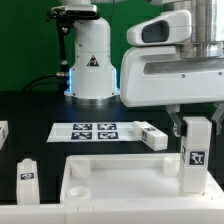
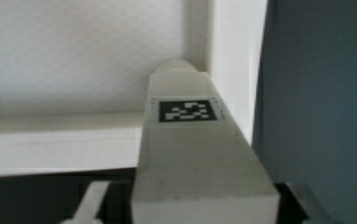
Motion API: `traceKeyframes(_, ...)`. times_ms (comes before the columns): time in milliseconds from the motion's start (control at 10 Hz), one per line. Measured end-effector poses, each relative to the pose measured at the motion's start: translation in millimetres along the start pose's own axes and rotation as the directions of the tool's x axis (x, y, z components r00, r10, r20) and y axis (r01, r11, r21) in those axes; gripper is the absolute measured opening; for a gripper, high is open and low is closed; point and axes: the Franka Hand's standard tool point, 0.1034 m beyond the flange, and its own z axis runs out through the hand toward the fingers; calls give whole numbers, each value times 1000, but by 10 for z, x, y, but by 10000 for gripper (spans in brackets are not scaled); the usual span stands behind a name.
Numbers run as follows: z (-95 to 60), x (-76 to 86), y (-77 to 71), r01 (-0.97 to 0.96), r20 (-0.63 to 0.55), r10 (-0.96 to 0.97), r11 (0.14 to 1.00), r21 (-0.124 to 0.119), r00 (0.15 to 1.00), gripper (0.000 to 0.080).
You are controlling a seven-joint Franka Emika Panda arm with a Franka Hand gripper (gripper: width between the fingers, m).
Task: Assemble desk
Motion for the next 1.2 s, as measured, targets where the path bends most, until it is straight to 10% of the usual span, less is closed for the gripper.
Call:
traceKeyframes(700,0,-57,52,-656,-45,658,753,41,752,285)
traceKeyframes(1100,11,-82,-6,-992,45,992,115,52,117,285)
traceKeyframes(1200,13,-85,-5,-985,42,985,163,53,165,285)
